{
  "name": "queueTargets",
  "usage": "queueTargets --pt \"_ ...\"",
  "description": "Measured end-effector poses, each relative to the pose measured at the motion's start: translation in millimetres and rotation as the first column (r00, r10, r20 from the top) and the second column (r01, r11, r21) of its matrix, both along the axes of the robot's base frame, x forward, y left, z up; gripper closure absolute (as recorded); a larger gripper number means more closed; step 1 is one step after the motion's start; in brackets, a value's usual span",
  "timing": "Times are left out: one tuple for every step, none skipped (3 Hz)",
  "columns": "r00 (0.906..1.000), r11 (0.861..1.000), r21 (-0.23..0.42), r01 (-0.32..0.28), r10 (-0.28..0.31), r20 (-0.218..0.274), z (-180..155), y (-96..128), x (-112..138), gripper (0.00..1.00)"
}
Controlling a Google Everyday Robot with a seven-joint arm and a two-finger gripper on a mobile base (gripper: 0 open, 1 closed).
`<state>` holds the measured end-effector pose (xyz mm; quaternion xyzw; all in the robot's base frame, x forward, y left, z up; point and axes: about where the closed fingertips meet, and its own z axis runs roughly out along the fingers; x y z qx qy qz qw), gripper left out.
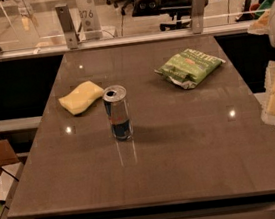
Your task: Knock redbull can over
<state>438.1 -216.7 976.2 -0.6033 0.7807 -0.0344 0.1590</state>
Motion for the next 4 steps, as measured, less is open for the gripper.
queueTargets --pt "1.0 1.0 0.001 -0.001 0.001 0.004 1 1 0 0.0" --pt "0.9996 0.998 0.058 -0.02 0.018 0.021 1 17 7 0.0" --pt "0.998 0.988 0.143 -0.052 0.046 0.043 -6 48 20 0.0" --pt "0.9953 0.97 0.228 -0.089 0.077 0.058 -17 85 34 0.0"
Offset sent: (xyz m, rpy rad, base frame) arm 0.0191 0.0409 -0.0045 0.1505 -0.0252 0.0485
